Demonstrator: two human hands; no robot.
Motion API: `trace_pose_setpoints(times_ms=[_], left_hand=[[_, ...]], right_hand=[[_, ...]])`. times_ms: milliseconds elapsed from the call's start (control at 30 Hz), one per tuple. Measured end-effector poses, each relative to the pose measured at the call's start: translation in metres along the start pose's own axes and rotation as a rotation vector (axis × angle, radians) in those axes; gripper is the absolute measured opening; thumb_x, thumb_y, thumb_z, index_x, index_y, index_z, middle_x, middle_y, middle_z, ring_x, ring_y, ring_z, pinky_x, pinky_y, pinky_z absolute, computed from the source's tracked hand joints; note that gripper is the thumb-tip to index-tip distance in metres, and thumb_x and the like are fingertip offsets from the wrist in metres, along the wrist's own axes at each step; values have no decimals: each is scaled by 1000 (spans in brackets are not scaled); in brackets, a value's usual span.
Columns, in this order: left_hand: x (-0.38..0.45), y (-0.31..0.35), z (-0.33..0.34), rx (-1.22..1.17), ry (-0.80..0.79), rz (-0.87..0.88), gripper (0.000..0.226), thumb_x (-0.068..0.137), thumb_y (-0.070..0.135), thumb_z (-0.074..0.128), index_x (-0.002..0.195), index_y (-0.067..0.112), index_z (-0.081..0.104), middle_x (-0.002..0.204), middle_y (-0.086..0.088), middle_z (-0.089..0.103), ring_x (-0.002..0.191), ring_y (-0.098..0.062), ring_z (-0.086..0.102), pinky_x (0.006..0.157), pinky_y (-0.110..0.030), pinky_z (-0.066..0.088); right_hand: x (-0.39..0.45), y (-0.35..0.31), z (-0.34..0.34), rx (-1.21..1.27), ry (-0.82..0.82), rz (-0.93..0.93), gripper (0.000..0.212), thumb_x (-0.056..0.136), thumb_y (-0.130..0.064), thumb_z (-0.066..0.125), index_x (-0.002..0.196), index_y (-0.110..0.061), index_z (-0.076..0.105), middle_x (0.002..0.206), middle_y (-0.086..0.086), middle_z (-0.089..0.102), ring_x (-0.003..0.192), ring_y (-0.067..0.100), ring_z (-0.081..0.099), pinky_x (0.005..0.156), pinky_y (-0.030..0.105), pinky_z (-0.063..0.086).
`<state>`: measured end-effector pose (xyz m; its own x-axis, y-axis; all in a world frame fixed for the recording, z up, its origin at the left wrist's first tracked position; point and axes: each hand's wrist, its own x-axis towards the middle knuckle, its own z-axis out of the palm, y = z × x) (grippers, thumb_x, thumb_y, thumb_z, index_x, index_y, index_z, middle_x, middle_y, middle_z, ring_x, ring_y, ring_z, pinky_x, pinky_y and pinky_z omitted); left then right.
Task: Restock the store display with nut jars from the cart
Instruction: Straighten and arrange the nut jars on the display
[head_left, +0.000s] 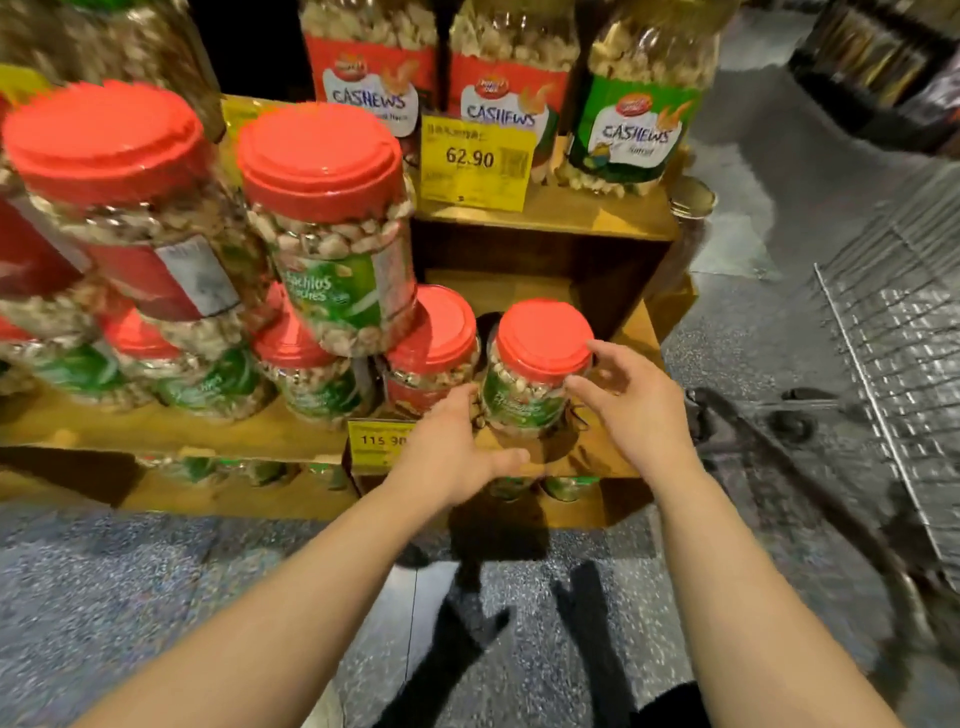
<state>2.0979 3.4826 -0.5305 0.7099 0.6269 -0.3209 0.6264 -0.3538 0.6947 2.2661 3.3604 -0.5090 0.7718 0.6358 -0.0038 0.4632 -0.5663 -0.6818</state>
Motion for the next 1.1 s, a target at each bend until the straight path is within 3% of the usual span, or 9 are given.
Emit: trace_pose_setpoints(times_ms=[233,367,633,733,833,967,1100], left_hand=[[30,-22,36,-43,64,71,115,76,47,86,162,18,15,161,-4,38,144,-24,40,113,-33,36],[51,-27,53,-128,59,63,126,74,47,88,164,19,4,162,-4,36,145,-24,40,111,-33,38],[77,-33,76,-342,64,101,137,66,42,94,164,29,-1,161,1,37,141,-21,44,110,-37,42],[78,-38,84,-359,84,136,140,64,39,96,164,27,-3,163,1,32,145,-21,38,116,-38,37],[81,-40,87,-380,96,147,139,66,35,95,163,25,-4,164,-1,30,147,-22,35,116,-38,34],[82,-35,92,-395,95,123,146,57,41,97,164,25,-2,162,-3,32,147,-25,35,120,-45,34],[82,-36,103,-384,95,143,148,32,60,90,157,42,11,150,-1,48,135,-24,50,112,-48,44]], right_hand=[[5,37,27,136,15,-12,69,89,-50,73,150,-39,43,141,-3,57,126,14,55,100,30,43],[11,41,41,227,23,-4,75,92,-64,59,156,-43,28,150,-5,49,136,15,48,110,39,43],[21,45,51,254,50,-55,70,94,-61,59,154,-40,31,144,-12,51,122,4,49,95,27,41],[24,49,55,274,62,-59,70,90,-66,60,151,-44,32,142,-12,54,127,10,54,102,36,49],[26,51,57,279,56,-58,77,83,-76,60,149,-48,31,139,-9,58,124,14,58,99,51,54],[28,46,55,294,61,-48,79,82,-77,59,149,-43,34,133,-11,58,120,14,60,95,53,56],[33,44,50,326,32,-4,78,82,-76,60,147,-42,35,132,-9,54,122,15,58,94,51,57]])
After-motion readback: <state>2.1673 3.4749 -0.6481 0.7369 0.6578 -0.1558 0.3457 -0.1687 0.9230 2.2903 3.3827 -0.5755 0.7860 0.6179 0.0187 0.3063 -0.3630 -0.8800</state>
